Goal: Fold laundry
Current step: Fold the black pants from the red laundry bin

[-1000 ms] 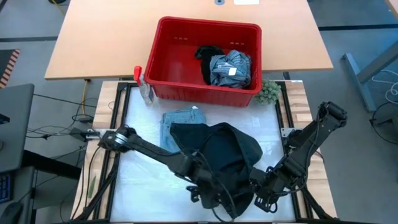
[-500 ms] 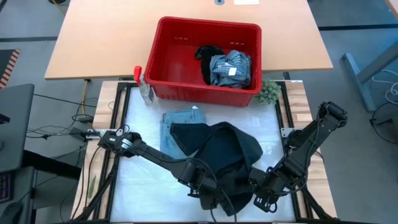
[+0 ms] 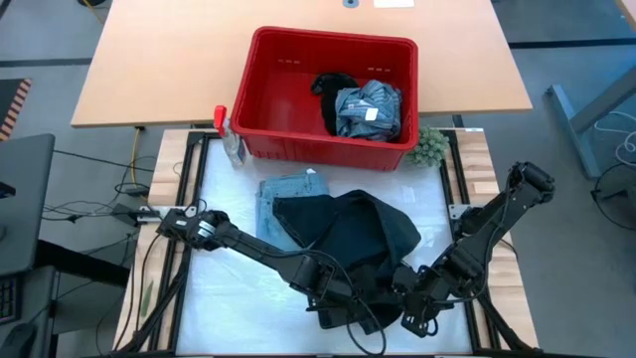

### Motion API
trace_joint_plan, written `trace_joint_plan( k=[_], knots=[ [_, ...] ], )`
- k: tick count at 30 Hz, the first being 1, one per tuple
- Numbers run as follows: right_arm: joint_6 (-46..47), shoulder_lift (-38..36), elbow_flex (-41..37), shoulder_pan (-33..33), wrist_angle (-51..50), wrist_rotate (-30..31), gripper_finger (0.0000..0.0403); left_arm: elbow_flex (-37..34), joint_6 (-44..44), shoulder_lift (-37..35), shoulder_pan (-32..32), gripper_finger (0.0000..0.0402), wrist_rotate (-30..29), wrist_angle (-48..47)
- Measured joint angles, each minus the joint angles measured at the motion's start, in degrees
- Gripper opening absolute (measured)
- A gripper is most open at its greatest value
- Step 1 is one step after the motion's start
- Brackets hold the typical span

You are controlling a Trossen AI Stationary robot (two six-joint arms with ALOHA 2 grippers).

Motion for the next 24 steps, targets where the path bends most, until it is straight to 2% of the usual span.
trace_joint_plan(
  k=[6, 10, 12, 15, 18, 20, 22, 24],
  knots=[
    [-2.8, -5.1, 1.7, 0.3, -0.1, -0.8, 0.0083, 0.0, -5.0, -4.8, 1.2, 0.0004, -2.8, -2.0],
    [-3.1, -10.2, 2.6, 1.2, 0.3, 4.4, 0.0103, 0.0, -12.6, -9.4, 3.4, 0.0002, -1.6, -2.9],
    [-4.6, -12.5, 2.6, 3.0, -0.1, 11.0, 0.0109, 0.0, -17.5, -11.6, 4.8, 0.0002, 1.4, -4.4],
    [-7.7, -15.0, 2.6, 7.6, -1.6, 27.4, 0.0112, -0.1, -26.7, -15.0, 7.6, 0.0002, 10.6, -7.0],
    [-7.0, -15.2, 2.4, 12.7, -3.9, 45.1, 0.0113, -0.1, -36.7, -17.1, 10.8, 0.0001, 20.7, -9.8],
    [-5.4, -14.0, 1.8, 15.3, -3.5, 53.7, 0.0113, -0.2, -42.7, -17.3, 12.5, 0.0001, 24.6, -11.3],
    [-3.9, -12.1, 1.1, 16.4, -1.7, 58.2, 0.0113, -0.8, -46.8, -17.3, 13.4, 0.0001, 25.2, -12.5],
    [-3.7, -9.7, 0.7, 16.7, 2.1, 59.2, 0.0113, -2.3, -48.4, -17.3, 13.4, 0.0001, 23.9, -12.0]
  ],
)
